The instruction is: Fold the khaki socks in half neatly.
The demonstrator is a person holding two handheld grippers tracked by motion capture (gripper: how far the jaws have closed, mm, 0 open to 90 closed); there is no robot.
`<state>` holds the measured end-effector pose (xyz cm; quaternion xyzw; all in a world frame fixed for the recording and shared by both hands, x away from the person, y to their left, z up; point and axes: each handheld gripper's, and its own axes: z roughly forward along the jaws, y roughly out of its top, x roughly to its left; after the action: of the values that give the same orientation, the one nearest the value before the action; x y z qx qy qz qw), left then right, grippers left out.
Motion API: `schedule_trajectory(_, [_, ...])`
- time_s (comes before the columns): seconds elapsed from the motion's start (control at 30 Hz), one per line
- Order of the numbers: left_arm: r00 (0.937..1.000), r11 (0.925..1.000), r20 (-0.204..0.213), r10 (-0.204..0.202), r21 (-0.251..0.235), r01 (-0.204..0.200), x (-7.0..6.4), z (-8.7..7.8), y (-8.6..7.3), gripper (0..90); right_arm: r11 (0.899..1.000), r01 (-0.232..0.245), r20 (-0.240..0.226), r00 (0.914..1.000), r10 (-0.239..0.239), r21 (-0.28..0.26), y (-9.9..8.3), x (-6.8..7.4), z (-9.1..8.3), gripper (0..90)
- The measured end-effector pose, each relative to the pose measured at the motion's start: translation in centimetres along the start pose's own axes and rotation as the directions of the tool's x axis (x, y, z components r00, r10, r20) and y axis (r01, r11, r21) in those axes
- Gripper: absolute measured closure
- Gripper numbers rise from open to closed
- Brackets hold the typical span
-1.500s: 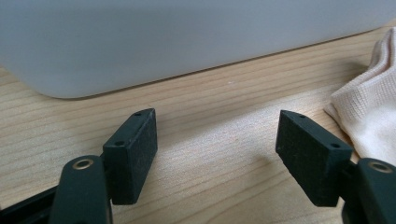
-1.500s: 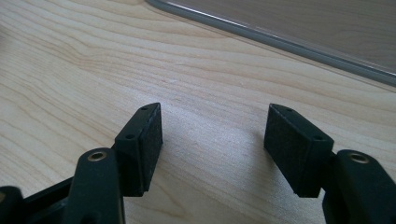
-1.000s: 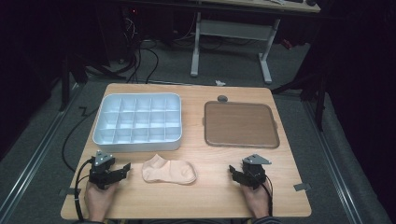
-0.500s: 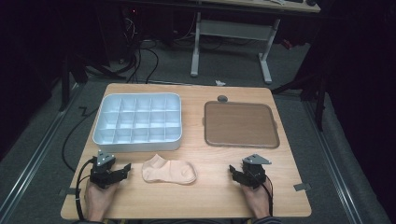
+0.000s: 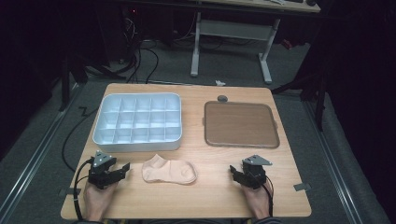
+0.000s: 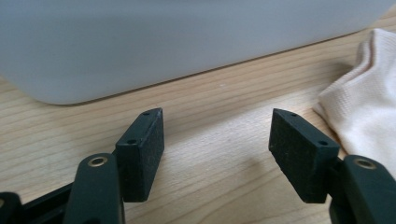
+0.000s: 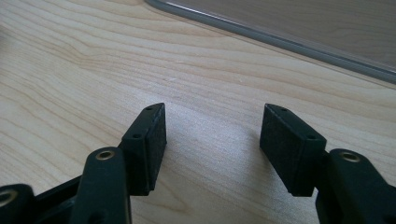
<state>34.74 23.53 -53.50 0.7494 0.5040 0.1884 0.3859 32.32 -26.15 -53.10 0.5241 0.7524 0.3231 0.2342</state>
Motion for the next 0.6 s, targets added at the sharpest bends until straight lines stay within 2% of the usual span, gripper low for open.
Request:
schedule_trajectory(0.2, [0.9997, 1.0000, 0.024, 0.010, 0.000, -0.010, -0.5, -0.2, 0.1, 36.1, 1.000, -0.022, -0.012, 0.9997, 0.022, 0.001, 0.0, 0.0, -0.2, 44.0])
schedule_trajectory(0.3, [0.9985, 0.9998, 0.052, 0.018, -0.002, -0.018, -0.8, -0.4, 0.3, 36.1, 1.000, -0.026, -0.017, 0.9995, 0.026, 0.012, 0.0, 0.0, -0.4, 47.9])
schedule_trajectory(0.37, [0.9962, 0.9994, 0.081, 0.033, 0.006, -0.033, -1.0, -0.4, 0.4, 35.4, 1.000, -0.022, -0.013, 0.9997, 0.022, 0.014, 0.0, 0.1, -0.5, 49.4])
schedule_trajectory(0.43, [0.9953, 0.9992, 0.089, 0.039, 0.010, -0.040, -1.3, -0.4, 0.4, 35.3, 1.000, -0.019, -0.014, 0.9997, 0.019, 0.012, 0.0, 0.2, -0.6, 50.2])
schedule_trajectory(0.5, [0.9922, 0.9974, 0.105, 0.067, 0.021, -0.070, -1.9, -0.5, 0.4, 35.1, 1.000, -0.008, -0.018, 0.9998, 0.008, 0.010, 0.0, 0.5, -0.7, 52.4])
schedule_trajectory(0.6, [0.9896, 0.9975, 0.127, 0.068, 0.013, -0.070, -2.4, -0.6, 0.5, 35.0, 1.000, -0.008, -0.027, 0.9996, 0.008, 0.003, 0.1, 0.8, -0.9, 53.8])
